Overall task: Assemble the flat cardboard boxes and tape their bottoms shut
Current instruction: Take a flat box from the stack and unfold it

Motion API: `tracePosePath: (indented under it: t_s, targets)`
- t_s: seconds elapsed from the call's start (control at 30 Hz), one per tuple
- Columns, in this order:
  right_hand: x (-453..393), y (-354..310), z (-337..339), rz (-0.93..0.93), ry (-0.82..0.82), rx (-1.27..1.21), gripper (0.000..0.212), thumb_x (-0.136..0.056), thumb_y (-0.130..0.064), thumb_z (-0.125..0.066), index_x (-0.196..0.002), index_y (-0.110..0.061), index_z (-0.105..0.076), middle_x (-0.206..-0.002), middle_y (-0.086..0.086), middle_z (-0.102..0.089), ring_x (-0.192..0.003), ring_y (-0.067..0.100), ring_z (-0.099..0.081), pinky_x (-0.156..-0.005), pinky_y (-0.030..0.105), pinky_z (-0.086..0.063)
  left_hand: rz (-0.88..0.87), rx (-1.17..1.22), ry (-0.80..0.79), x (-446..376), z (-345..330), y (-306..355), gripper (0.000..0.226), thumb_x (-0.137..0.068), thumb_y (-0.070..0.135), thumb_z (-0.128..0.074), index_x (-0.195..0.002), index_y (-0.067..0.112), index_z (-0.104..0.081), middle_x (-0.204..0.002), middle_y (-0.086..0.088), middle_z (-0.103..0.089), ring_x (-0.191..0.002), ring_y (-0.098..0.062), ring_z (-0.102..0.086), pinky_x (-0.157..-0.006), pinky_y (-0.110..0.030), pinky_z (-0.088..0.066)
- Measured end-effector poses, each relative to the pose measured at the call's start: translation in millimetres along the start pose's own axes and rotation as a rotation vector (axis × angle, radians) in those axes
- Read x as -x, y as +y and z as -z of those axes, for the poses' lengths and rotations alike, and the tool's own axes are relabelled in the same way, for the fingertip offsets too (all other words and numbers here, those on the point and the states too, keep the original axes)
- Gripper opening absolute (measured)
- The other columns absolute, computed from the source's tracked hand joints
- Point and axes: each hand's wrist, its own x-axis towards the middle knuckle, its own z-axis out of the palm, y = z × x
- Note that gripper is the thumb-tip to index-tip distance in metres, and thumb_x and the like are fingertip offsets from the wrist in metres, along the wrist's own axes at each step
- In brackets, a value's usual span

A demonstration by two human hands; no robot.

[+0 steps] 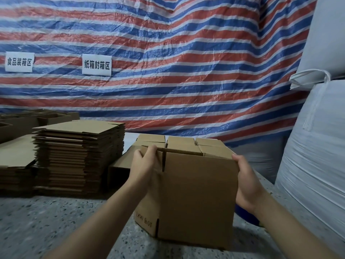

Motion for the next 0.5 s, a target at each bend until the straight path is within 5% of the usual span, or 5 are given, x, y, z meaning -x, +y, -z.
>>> tracePosePath:
  t_s: [0.1, 0.23, 0.37, 0.5]
  targets:
    - [3, 3, -10, 0.054, 0.069, 0.088, 0.063, -0.102, -0.06, -0.027, -0.097, -0.024, -0.077, -0.101, 0.013, -0.076, -0.091, 0.021, -0.075, -0.073, 0.042, -0.058, 0.068, 0.025, -0.125, -1, 3, 8, 0.041, -0.089, 0.055, -0.044, -0.102, 0.023, -0.066, -0.087, -0.004, -0.075, -0.092, -0.023, -0.065, -0.084, -0.041, -0.05]
    - [6, 5, -19, 0.132, 0.134, 0.168, 0.068, -0.102, -0.061, -0.022, -0.097, -0.01, -0.066, -0.099, 0.026, -0.07, -0.088, 0.032, -0.07, -0.076, 0.05, -0.06, 0.195, 0.105, -0.282, 4, 7, 14, 0.047, -0.091, 0.057, -0.045, -0.102, 0.016, -0.065, -0.068, -0.002, -0.074, -0.057, -0.015, -0.071, -0.055, -0.028, -0.052]
    - [10, 15, -26, 0.109, 0.172, 0.15, 0.058, -0.101, -0.062, -0.027, -0.099, -0.025, -0.072, -0.097, 0.02, -0.073, -0.083, 0.022, -0.075, -0.067, 0.041, -0.063, 0.233, 0.078, -0.343, 11, 10, 2, 0.054, -0.09, 0.061, -0.043, -0.104, 0.014, -0.066, -0.075, -0.006, -0.074, -0.058, -0.016, -0.07, -0.057, -0.027, -0.053]
    - [16, 18, -23, 0.052, 0.105, 0.043, 0.062, -0.082, -0.081, -0.029, -0.1, -0.044, -0.076, -0.105, 0.004, -0.078, -0.098, 0.017, -0.075, -0.076, 0.04, -0.058, 0.248, 0.159, -0.348, 12, 11, -1, 0.052, -0.091, 0.057, -0.046, -0.106, 0.011, -0.066, -0.077, -0.008, -0.073, -0.061, -0.018, -0.069, -0.06, -0.028, -0.052]
